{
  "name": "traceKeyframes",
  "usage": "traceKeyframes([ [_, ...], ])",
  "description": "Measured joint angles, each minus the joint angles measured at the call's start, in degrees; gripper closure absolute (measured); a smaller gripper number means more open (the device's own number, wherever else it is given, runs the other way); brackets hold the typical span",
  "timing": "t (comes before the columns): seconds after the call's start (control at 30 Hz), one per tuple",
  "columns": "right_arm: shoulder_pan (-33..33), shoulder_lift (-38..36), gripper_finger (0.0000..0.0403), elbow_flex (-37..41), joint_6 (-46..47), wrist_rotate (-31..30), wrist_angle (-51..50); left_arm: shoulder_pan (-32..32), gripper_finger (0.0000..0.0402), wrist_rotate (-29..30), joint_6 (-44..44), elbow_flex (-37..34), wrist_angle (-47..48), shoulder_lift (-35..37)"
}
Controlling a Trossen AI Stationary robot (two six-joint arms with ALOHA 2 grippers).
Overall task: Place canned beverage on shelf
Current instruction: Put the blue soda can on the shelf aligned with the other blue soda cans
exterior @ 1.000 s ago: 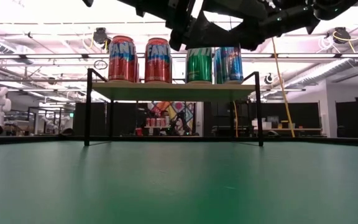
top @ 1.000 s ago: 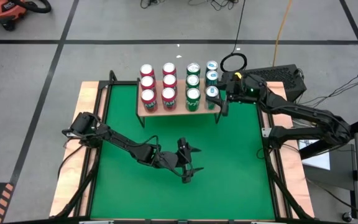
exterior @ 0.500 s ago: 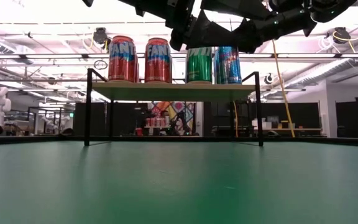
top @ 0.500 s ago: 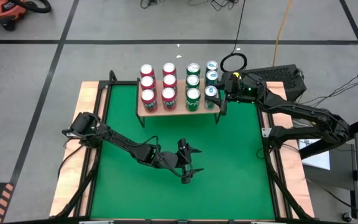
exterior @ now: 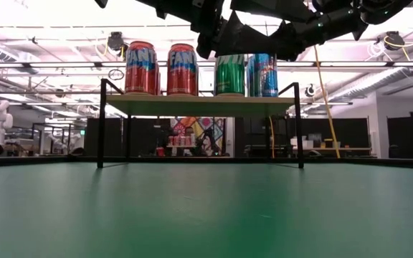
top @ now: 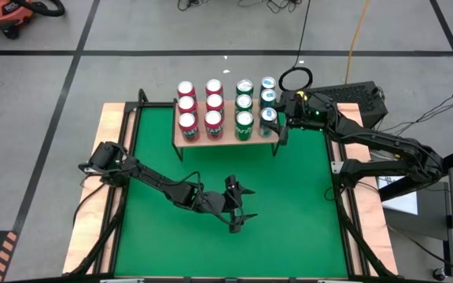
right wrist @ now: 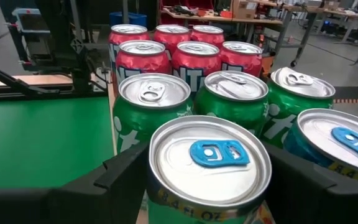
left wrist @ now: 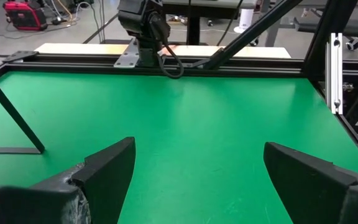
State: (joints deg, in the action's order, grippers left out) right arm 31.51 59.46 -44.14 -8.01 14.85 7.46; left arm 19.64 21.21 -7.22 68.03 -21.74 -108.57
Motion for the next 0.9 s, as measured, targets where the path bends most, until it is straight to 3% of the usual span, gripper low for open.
traceKeyframes([
  [0.3,0.00,-0.98,0.0136,0.04,0.20,-1.64,-0.15,0.00,0.0050,0.00,-0.11,0.00,0.00,0.00],
  [0.83,-0.82,-10.05,0.0135,0.04,0.22,-3.24,-5.32,0.00,0.0050,0.00,-0.09,0.00,-0.18,0.00],
  [0.9,-2.01,-11.68,0.0135,0.04,0.55,-5.62,-7.37,0.00,0.0050,0.00,-0.07,0.00,-0.17,0.00],
])
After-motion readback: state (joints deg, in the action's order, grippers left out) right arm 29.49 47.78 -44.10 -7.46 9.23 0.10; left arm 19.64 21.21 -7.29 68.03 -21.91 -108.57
